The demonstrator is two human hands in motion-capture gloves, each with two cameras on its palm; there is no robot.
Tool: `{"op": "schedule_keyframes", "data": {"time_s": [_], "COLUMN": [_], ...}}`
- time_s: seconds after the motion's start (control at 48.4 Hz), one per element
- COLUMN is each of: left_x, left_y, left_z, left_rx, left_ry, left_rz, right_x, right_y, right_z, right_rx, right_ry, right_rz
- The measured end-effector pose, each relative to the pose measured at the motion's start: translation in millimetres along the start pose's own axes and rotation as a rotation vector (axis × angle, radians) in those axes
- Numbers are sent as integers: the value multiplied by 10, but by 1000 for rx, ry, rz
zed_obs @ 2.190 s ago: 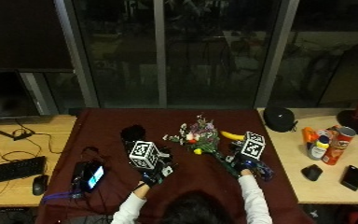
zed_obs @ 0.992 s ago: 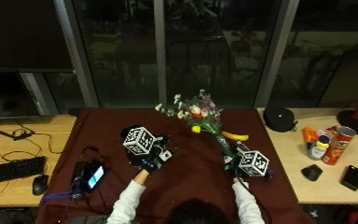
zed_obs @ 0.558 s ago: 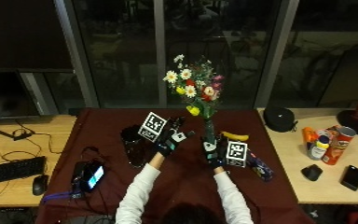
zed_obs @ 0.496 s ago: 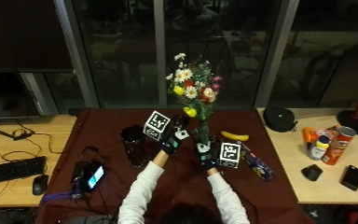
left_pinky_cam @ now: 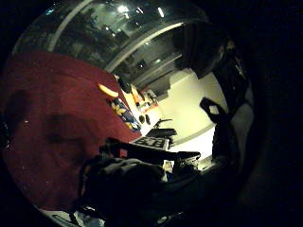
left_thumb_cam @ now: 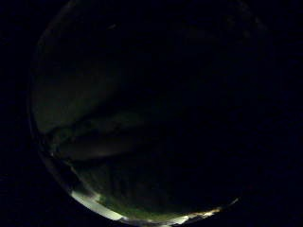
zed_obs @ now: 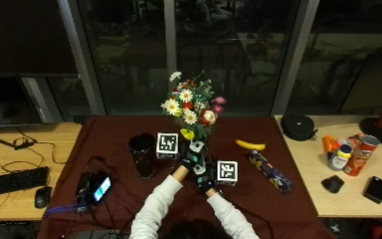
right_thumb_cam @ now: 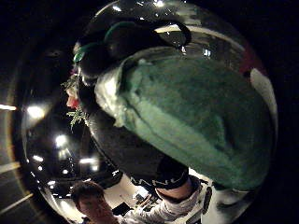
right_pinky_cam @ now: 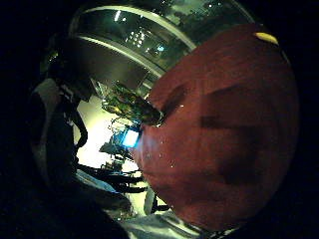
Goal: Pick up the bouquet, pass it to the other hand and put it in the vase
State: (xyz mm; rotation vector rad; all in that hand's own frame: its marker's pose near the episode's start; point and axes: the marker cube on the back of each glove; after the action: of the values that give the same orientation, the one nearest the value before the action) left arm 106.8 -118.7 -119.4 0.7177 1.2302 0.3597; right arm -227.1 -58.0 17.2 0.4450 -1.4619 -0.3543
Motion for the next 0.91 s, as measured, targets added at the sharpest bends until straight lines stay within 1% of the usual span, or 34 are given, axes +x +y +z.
{"op": "schedule_keyframes", "data": {"time_s": [0.041,0.062,0.124,0.145,0.186,0.207,0.248,0.269,0.289,0.351,0.413,0.475,0.516,0.702,0.806,0.909], "left_x": [18,42,174,229,359,436,594,661,716,861,985,999,1003,1048,897,727], "left_y": [-42,-61,-107,-140,-231,-287,-416,-478,-532,-652,-777,-938,-1024,-1172,-1278,-1310], "left_z": [-18,-29,-82,-111,-184,-225,-314,-362,-412,-566,-742,-972,-1113,-1548,-1818,-2054], "left_rx": [-1,-4,-3,3,18,27,45,57,71,114,160,213,245,340,406,458], "left_ry": [-21,-31,-48,-54,-70,-75,-74,-72,-74,-95,-139,-216,-248,-276,-302,-326], "left_rz": [51,53,-59,-78,-77,-57,10,30,27,-29,-18,45,67,14,31,1], "right_x": [-40,-56,-56,-36,19,31,-7,-43,-79,-147,-136,-121,-130,-147,-146,-157], "right_y": [22,23,-16,-47,-133,-171,-208,-218,-231,-292,-383,-478,-534,-713,-748,-724], "right_z": [22,23,-24,-58,-141,-179,-236,-262,-287,-363,-440,-509,-546,-656,-694,-717], "right_rx": [-55,-90,-193,-220,-260,-276,-299,-308,-315,-337,-357,-357,-348,-316,-293,-299], "right_ry": [-25,-32,-13,9,59,68,41,24,13,13,47,102,132,177,180,174], "right_rz": [22,19,-12,-33,-90,-103,-60,-21,12,59,85,129,153,198,210,202]}}
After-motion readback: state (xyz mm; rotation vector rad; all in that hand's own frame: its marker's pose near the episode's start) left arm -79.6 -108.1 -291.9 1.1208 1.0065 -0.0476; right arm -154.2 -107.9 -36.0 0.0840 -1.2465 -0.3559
